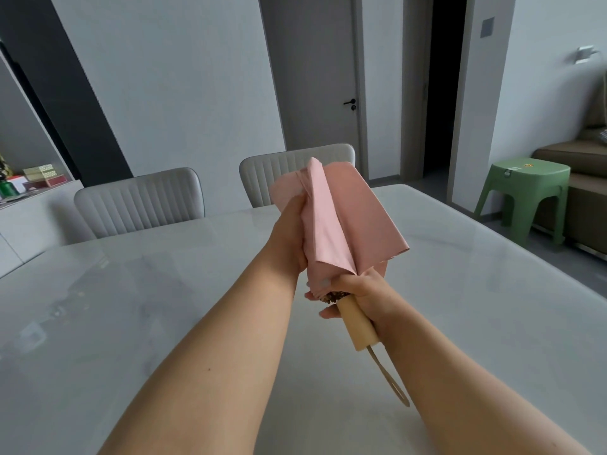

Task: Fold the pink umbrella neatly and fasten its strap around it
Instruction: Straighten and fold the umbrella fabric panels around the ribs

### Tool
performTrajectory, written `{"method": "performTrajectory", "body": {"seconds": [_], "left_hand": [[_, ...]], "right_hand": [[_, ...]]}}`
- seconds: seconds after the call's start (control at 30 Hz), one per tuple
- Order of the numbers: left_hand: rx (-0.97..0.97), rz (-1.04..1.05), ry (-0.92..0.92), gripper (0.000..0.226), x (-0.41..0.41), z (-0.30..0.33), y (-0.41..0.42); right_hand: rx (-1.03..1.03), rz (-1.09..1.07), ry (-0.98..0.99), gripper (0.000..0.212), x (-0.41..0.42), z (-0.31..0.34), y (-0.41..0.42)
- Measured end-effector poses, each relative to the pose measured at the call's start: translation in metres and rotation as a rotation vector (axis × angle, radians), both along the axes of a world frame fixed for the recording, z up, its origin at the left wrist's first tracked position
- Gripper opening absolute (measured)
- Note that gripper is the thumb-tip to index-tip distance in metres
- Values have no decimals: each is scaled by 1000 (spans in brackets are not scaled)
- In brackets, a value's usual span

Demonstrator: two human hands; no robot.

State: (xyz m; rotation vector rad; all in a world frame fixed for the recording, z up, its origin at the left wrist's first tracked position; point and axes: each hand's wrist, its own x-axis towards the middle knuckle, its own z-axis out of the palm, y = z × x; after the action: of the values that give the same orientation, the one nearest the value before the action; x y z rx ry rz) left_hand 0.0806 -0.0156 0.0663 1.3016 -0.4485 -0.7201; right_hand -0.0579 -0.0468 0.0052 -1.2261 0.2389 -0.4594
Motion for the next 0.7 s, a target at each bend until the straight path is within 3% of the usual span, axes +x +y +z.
{"method": "performTrajectory", "body": {"seconds": [0.1, 0.2, 0.23, 0.3, 0.37, 0.43, 0.57, 0.7], "left_hand": [[42, -19, -18, 51, 6, 1, 0], [147, 182, -156, 78, 12, 19, 2], [199, 317, -289, 81, 15, 30, 4], [270, 522, -660, 60, 23, 50, 8], [288, 495, -956, 38, 25, 69, 9], [422, 373, -1091, 42, 23, 82, 8], [679, 172, -1045, 56, 29, 89, 5], [670, 148, -893, 59, 44, 87, 12]], "right_hand": [[-5, -71, -7, 38, 1, -2, 0], [-27, -89, -22, 45, 1, -2, -2], [-43, -81, -24, 44, 1, -2, -3], [-76, -62, -8, 37, 0, -1, -4], [-120, -49, 21, 34, 0, -1, -5], [-157, -32, 38, 39, 0, -3, -6], [-164, 14, 37, 43, 0, -4, -3], [-128, 53, 61, 42, 0, -4, -4]]}}
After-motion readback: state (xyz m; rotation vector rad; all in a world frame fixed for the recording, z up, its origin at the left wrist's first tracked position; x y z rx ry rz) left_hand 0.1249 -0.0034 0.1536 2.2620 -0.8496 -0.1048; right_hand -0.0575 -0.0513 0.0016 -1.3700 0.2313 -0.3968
